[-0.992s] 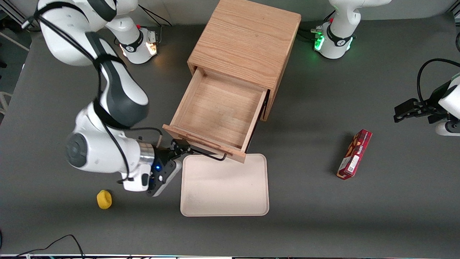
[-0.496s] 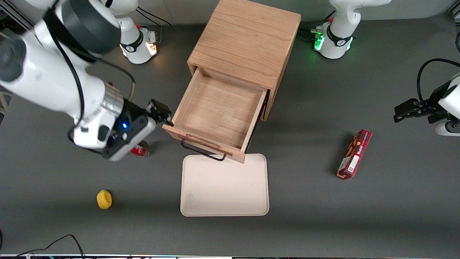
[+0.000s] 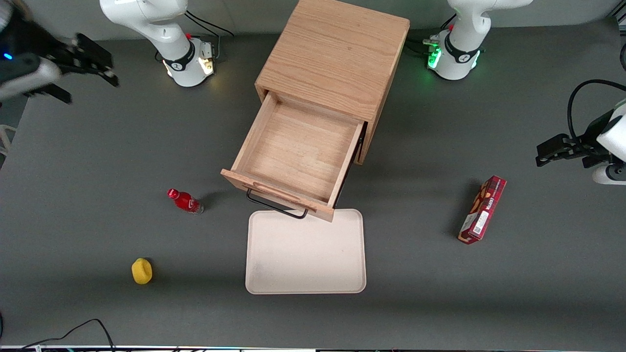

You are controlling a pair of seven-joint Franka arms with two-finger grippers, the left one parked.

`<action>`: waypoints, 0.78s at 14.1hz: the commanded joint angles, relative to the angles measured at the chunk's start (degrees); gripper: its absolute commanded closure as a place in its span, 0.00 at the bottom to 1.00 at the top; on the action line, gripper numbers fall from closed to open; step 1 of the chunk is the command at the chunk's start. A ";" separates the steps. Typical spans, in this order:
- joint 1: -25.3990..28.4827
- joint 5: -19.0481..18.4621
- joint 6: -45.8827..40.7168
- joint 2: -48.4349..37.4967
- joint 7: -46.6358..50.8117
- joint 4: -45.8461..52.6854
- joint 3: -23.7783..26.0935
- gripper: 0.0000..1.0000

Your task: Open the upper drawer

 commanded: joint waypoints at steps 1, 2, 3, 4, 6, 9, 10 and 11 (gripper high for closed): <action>0.69 -1.67 1.52 -7.50 6.18 -14.29 -2.44 0.00; 0.69 -1.76 3.19 -10.05 9.70 -19.13 -3.32 0.00; 0.60 -1.76 5.65 -12.42 13.39 -23.96 -4.11 0.00; 0.60 -1.76 8.11 -14.71 17.34 -28.27 -5.17 0.00; 0.52 -1.93 13.73 -17.19 21.32 -34.10 -6.66 0.00; 0.16 -6.94 20.68 -15.62 23.09 -33.77 -8.16 0.00; 0.25 -7.03 22.18 -14.83 22.66 -33.68 -8.77 0.00; 0.34 -7.29 23.59 -14.73 22.48 -33.77 -9.13 0.00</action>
